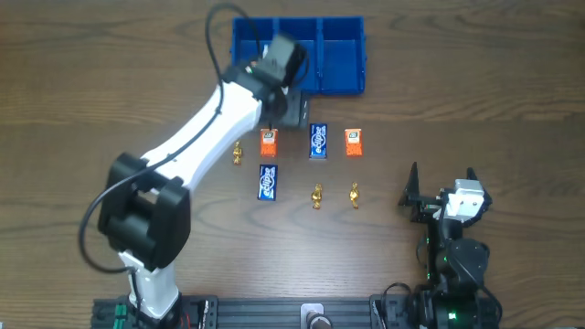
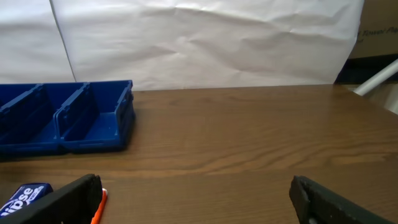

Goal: Sort Candies Into Trays

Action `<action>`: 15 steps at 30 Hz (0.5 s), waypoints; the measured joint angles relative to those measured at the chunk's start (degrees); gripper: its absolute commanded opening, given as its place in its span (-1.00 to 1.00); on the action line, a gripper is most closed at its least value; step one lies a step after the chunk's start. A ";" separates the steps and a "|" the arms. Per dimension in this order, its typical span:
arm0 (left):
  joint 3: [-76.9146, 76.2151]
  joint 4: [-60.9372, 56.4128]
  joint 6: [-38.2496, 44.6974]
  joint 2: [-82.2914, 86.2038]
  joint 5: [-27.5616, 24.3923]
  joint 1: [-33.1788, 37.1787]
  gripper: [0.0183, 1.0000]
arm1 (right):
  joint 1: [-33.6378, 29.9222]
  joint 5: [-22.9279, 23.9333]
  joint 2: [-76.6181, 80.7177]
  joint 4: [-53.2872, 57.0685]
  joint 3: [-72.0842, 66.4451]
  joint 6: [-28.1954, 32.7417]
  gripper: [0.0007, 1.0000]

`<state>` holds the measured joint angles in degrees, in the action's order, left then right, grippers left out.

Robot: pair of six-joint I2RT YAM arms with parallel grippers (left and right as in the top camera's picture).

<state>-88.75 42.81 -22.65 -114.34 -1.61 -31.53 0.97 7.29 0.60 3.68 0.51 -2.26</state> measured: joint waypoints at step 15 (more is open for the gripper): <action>9.55 -2.60 -3.30 -1.57 0.00 0.02 0.54 | 0.00 0.00 0.00 0.00 0.00 0.00 1.00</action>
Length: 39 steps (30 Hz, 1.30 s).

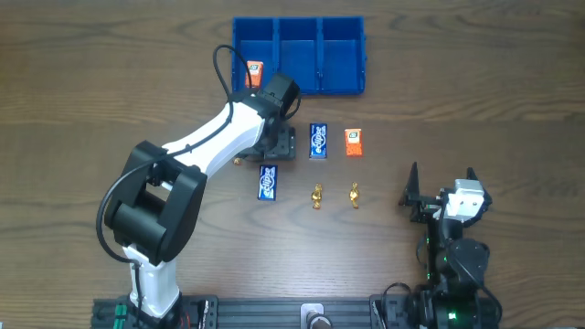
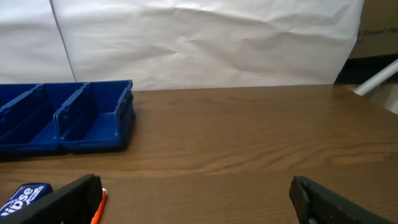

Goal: Sort Candies Into Trays

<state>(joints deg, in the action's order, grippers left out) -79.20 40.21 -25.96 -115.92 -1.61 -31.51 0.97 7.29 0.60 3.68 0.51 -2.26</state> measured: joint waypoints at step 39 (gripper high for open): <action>-15.19 2.32 0.59 -0.20 7.58 0.55 -0.40 | 0.00 0.00 0.02 0.00 0.00 0.00 1.00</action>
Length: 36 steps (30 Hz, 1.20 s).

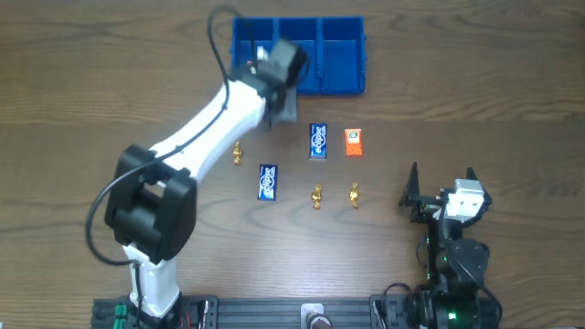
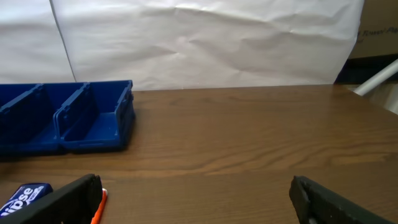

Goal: Sort Candies Into Trays

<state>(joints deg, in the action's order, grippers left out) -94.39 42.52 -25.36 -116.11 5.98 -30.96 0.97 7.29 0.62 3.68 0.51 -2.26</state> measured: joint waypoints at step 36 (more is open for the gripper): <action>-24.50 2.82 10.29 -13.73 -1.42 10.14 0.59 | 0.00 0.00 0.00 0.00 0.00 0.00 1.00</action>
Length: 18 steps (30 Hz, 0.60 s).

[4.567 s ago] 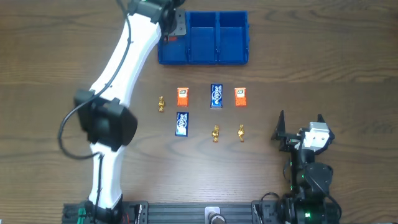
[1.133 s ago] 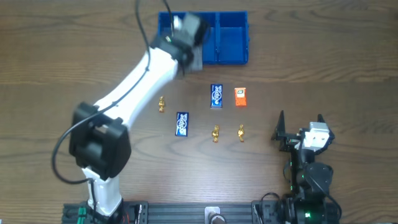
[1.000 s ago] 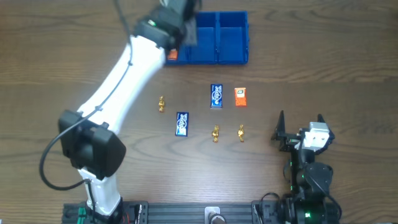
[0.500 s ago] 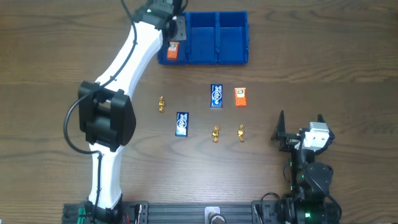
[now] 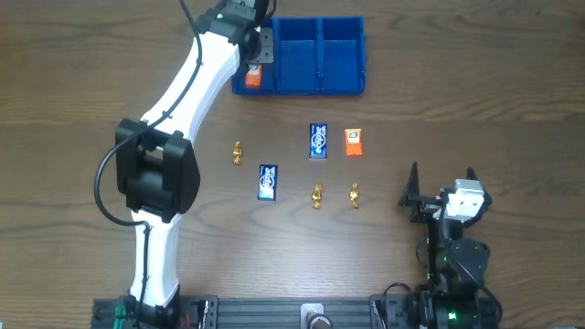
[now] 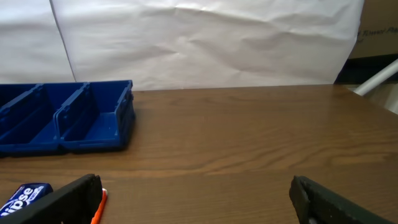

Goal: Sort Candies Into Trays

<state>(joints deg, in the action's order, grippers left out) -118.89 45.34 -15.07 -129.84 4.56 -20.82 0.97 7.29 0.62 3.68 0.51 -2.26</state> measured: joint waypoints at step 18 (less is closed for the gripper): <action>-6.82 3.98 -7.30 0.00 -1.46 -15.65 0.67 | 0.00 0.00 0.00 0.00 0.00 0.00 1.00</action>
<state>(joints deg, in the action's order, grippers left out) -125.71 49.32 -22.37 -129.84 3.09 -36.47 0.97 7.29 0.62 3.68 0.51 -2.26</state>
